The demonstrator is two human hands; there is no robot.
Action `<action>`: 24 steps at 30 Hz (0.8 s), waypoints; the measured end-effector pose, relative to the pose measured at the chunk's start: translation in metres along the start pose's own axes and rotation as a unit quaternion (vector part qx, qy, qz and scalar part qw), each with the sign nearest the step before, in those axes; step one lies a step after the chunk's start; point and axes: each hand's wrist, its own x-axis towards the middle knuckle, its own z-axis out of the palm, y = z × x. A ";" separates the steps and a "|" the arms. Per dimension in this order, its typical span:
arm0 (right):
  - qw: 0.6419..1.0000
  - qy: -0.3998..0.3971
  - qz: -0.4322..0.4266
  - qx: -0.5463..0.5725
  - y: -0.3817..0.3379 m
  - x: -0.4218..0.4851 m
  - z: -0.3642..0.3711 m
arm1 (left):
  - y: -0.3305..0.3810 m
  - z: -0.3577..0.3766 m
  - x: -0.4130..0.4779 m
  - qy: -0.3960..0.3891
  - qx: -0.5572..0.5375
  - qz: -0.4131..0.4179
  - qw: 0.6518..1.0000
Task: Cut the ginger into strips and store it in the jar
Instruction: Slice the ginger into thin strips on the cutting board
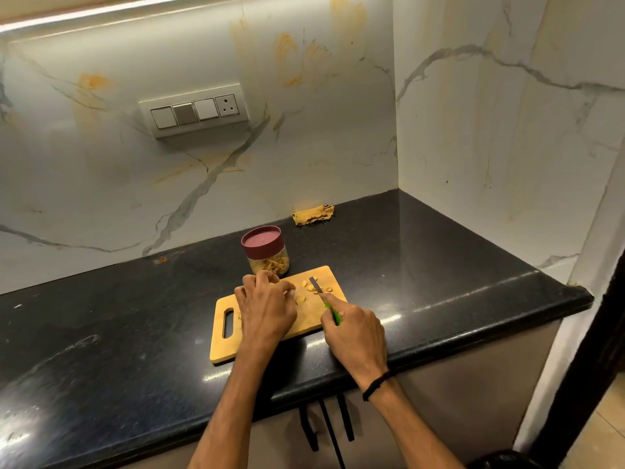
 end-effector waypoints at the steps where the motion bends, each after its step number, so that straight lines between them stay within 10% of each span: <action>1: 1.000 -0.001 -0.001 -0.001 0.000 0.000 0.001 | -0.002 -0.001 0.000 -0.012 -0.012 0.002 1.000; 24: 0.998 -0.020 -0.030 -0.045 -0.019 -0.009 0.013 | 0.002 -0.003 -0.003 -0.038 -0.047 -0.027 0.998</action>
